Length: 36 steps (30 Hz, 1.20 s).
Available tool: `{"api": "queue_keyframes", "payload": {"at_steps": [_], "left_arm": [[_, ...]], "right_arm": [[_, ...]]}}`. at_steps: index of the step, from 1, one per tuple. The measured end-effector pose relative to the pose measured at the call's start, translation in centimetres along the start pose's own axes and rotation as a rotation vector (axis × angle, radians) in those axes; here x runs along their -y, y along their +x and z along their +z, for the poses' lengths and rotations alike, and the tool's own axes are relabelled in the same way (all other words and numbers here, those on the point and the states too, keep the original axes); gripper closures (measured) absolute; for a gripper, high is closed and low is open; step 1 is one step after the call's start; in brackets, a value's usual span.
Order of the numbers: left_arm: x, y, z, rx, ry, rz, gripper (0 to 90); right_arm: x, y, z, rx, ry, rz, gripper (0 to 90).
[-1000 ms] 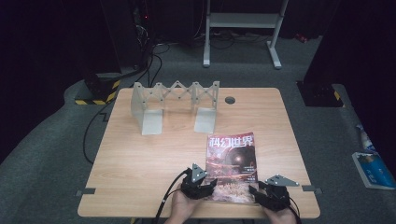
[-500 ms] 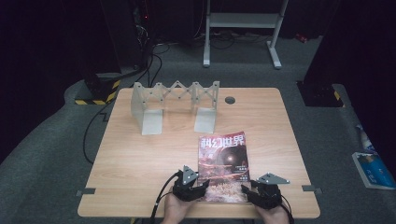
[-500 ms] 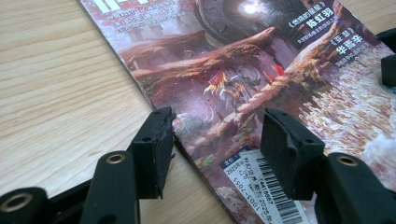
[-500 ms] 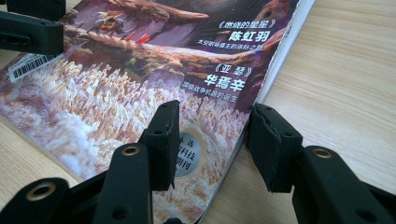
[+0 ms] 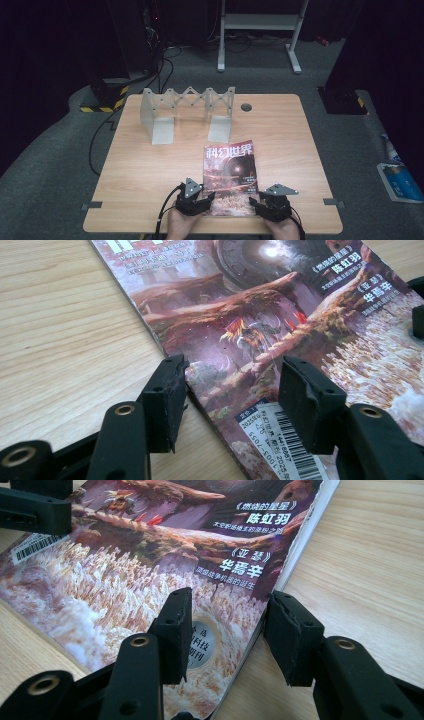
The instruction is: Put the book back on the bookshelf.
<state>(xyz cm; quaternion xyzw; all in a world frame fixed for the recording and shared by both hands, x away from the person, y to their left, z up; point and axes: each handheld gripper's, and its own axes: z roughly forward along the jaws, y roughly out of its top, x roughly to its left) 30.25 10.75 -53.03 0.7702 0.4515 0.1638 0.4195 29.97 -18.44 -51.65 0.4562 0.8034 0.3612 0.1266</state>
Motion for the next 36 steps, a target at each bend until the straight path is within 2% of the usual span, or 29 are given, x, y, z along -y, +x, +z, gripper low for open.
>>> {"api": "queue_keyframes", "payload": {"at_steps": [12,16,21,23,29,36], "left_arm": [[0.4,1.3,-0.8,-0.016,-0.001,-0.022,46.0],[0.3,1.5,-0.8,-0.013,-0.004,-0.025,44.6],[-0.2,1.7,-0.1,-0.025,-0.004,-0.052,41.1],[-0.6,2.0,0.2,-0.034,-0.002,-0.054,40.3],[-1.4,2.9,1.0,-0.070,0.006,-0.062,39.4],[-1.4,3.3,1.6,-0.075,-0.031,-0.050,39.5]], "right_arm": [[-0.3,1.3,0.7,-0.031,0.000,-0.025,54.0],[-0.2,1.1,0.7,-0.052,-0.009,-0.027,53.3],[0.0,0.7,0.7,-0.072,-0.032,-0.029,51.8],[0.0,0.6,0.6,-0.083,-0.029,-0.010,51.7],[-0.3,0.1,0.3,-0.077,-0.052,-0.015,51.7],[-1.2,-0.5,0.2,-0.081,-0.061,-0.016,51.7]]}}
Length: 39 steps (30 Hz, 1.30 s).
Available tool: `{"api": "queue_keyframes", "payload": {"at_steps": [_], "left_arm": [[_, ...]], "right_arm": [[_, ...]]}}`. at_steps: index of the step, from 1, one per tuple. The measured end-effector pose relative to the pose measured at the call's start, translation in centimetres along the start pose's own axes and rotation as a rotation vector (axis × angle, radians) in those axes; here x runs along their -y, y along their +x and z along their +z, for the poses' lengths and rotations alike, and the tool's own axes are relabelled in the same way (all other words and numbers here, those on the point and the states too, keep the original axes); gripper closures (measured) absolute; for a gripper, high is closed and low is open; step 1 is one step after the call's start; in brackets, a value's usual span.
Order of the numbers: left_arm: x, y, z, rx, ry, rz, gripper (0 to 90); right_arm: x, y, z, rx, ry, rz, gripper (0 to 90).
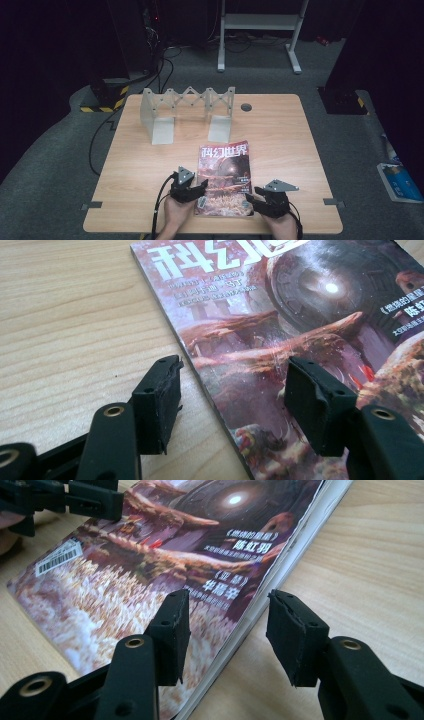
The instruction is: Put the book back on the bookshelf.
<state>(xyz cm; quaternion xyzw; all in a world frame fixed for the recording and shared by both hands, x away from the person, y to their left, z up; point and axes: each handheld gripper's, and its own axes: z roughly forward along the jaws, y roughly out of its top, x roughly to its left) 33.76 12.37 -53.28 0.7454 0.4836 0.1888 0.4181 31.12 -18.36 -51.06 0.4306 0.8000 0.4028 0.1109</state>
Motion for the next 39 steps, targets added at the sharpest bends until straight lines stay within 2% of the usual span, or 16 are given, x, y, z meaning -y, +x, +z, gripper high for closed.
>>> {"api": "queue_keyframes", "payload": {"at_steps": [4,9,14,16,24,30,39], "left_arm": [[0.1,-0.1,0.1,-0.003,-0.006,0.008,39.4],[0.1,-0.1,0.2,0.000,-0.009,0.010,39.4],[0.1,-0.1,0.2,0.007,-0.010,0.010,39.4],[0.1,-0.1,0.2,0.007,-0.009,0.018,39.4],[0.1,-0.1,0.1,0.015,-0.006,0.021,39.4],[0.1,-0.1,0.2,0.020,-0.010,0.025,40.5],[0.1,-0.1,0.1,0.029,-0.010,0.023,42.3]], "right_arm": [[-0.8,-0.3,0.3,-0.007,-0.005,-0.011,51.2],[-2.1,-0.5,0.9,-0.018,0.004,0.000,50.8],[-3.8,-0.7,1.8,0.026,0.029,-0.012,52.2],[-4.4,-0.8,2.1,0.036,0.049,0.000,53.3],[-6.2,-1.7,3.2,0.086,0.075,-0.012,53.4],[-7.5,-2.5,4.1,0.107,0.071,0.003,50.4],[-9.0,-3.7,5.6,0.109,0.091,0.058,49.6]]}}
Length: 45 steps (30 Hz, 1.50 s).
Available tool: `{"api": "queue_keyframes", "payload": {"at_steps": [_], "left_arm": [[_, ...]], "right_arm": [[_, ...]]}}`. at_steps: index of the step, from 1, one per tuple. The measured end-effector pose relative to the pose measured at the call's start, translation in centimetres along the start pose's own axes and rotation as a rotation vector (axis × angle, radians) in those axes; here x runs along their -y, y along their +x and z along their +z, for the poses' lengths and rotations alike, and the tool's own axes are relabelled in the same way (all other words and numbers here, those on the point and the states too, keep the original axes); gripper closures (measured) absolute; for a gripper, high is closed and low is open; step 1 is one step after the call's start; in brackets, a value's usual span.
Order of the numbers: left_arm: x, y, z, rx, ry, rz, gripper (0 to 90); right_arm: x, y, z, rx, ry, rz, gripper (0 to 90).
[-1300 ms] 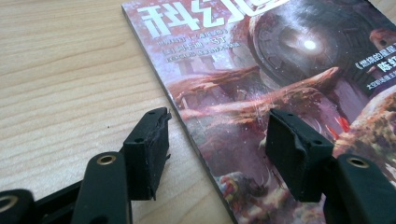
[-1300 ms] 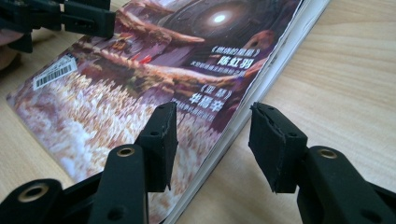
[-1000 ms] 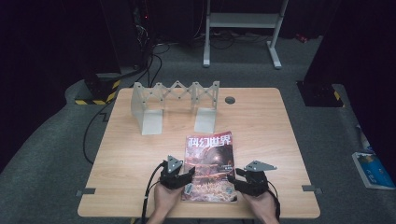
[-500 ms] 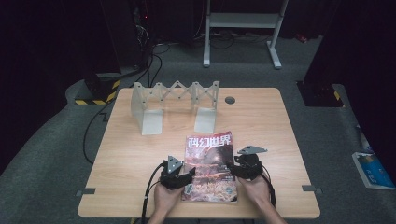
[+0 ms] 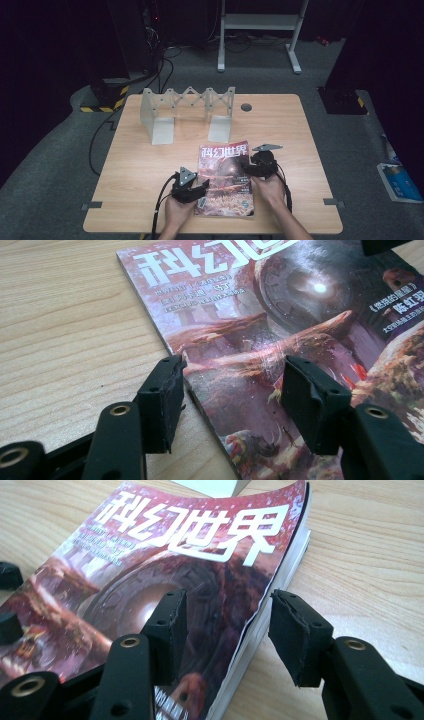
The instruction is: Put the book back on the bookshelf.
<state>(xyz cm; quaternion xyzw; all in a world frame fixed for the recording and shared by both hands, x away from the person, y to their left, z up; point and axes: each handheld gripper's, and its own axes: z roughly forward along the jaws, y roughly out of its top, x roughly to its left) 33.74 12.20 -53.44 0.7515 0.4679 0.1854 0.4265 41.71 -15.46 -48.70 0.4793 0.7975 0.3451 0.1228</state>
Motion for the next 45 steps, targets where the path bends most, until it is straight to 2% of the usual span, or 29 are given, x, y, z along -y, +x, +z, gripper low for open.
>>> {"api": "queue_keyframes", "payload": {"at_steps": [8,18,28,38,41,42,45], "left_arm": [[0.0,0.0,0.0,0.002,-0.001,0.001,42.7],[0.0,0.0,0.0,0.002,-0.002,0.003,43.6],[0.0,0.0,0.0,0.006,-0.003,0.003,43.8],[0.0,0.0,0.0,0.007,-0.002,0.005,43.8],[0.0,0.0,0.0,0.005,-0.004,0.005,43.8],[0.0,0.0,0.0,0.004,-0.004,0.005,43.7],[0.0,0.0,0.0,0.002,-0.003,0.004,43.8]], "right_arm": [[-0.7,-0.6,1.4,0.009,0.032,0.032,49.2],[-0.9,-0.8,2.5,-0.035,0.070,0.083,45.4],[-0.9,-0.5,2.7,-0.037,0.068,0.091,45.1],[-0.9,-0.3,2.8,-0.011,0.078,0.096,40.8],[-0.8,-0.2,2.8,-0.011,0.075,0.092,43.1],[-0.8,-0.2,2.7,-0.020,0.070,0.090,47.2],[-0.8,0.1,2.6,-0.048,0.066,0.101,51.1]]}}
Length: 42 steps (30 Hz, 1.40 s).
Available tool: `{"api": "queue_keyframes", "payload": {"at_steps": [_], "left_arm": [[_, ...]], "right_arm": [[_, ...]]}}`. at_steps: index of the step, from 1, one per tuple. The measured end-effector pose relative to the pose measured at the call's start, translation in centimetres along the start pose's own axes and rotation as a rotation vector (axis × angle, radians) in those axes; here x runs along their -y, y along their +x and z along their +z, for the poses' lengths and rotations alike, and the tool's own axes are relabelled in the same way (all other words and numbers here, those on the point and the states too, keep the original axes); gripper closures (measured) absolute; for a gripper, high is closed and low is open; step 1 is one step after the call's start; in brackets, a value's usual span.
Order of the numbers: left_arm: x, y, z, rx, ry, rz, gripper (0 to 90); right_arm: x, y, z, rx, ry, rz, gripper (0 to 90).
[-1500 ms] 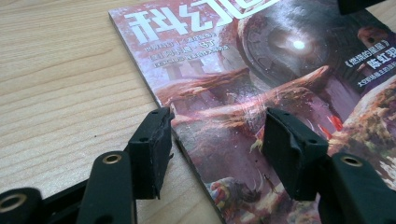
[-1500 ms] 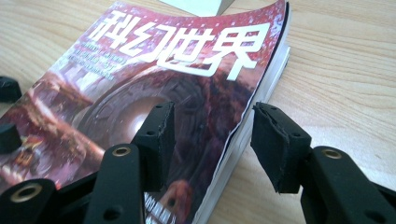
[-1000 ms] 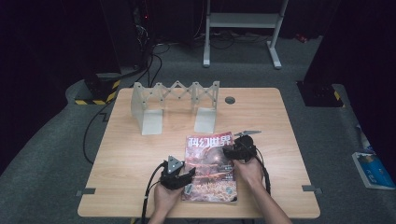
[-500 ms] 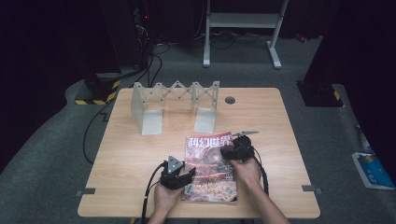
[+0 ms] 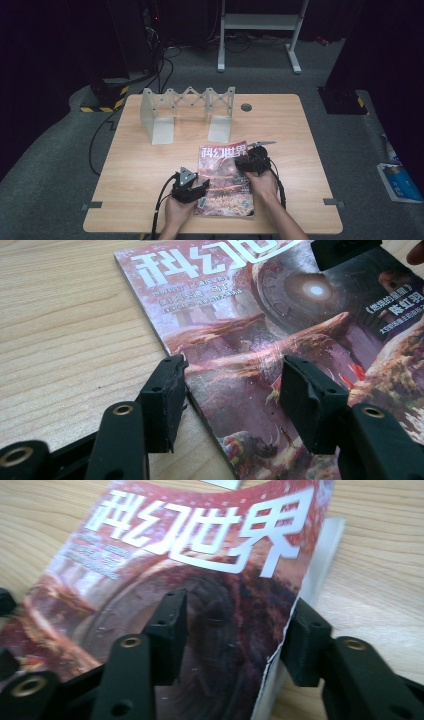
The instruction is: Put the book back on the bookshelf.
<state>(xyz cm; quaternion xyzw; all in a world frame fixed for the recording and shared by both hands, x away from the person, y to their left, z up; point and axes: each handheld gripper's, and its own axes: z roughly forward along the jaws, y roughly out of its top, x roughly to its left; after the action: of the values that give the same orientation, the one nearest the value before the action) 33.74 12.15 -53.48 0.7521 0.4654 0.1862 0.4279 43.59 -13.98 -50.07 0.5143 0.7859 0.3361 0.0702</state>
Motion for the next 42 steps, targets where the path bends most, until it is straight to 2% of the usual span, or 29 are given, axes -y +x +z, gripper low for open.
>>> {"api": "queue_keyframes", "payload": {"at_steps": [3,9,14,23,25,26,30,33,36,42], "left_arm": [[0.0,0.0,0.0,-0.002,-0.001,0.001,43.8],[0.0,0.0,0.0,-0.003,-0.001,0.000,43.8],[0.0,0.0,0.0,-0.004,0.001,0.004,43.9],[0.0,-0.1,0.0,-0.006,0.001,0.000,44.0],[0.0,-0.1,0.0,-0.007,0.002,0.002,44.0],[0.0,-0.1,0.0,-0.006,0.002,0.001,44.0],[0.0,0.0,0.0,-0.002,0.000,-0.003,43.7],[0.0,0.0,0.0,0.002,0.006,0.007,40.3],[0.0,0.0,0.0,0.012,0.005,-0.004,35.7],[-0.1,0.3,-0.1,0.037,0.010,-0.018,32.6]], "right_arm": [[0.1,0.1,-0.1,-0.051,-0.016,0.020,53.5],[0.1,0.1,-0.2,-0.052,-0.013,0.003,56.0],[0.4,0.3,-0.4,-0.043,0.000,-0.036,59.4],[0.8,0.5,-0.5,-0.053,-0.010,-0.044,63.3],[0.9,0.5,-0.6,-0.055,-0.008,-0.052,66.8],[0.9,0.5,-0.7,-0.057,-0.011,-0.060,71.4],[1.0,0.4,-0.9,-0.072,-0.023,-0.069,77.6],[1.2,0.4,-1.0,-0.087,-0.032,-0.075,81.7],[1.4,0.3,-1.2,-0.107,-0.037,-0.092,85.9],[1.7,0.5,-1.5,-0.119,-0.057,-0.104,87.3]]}}
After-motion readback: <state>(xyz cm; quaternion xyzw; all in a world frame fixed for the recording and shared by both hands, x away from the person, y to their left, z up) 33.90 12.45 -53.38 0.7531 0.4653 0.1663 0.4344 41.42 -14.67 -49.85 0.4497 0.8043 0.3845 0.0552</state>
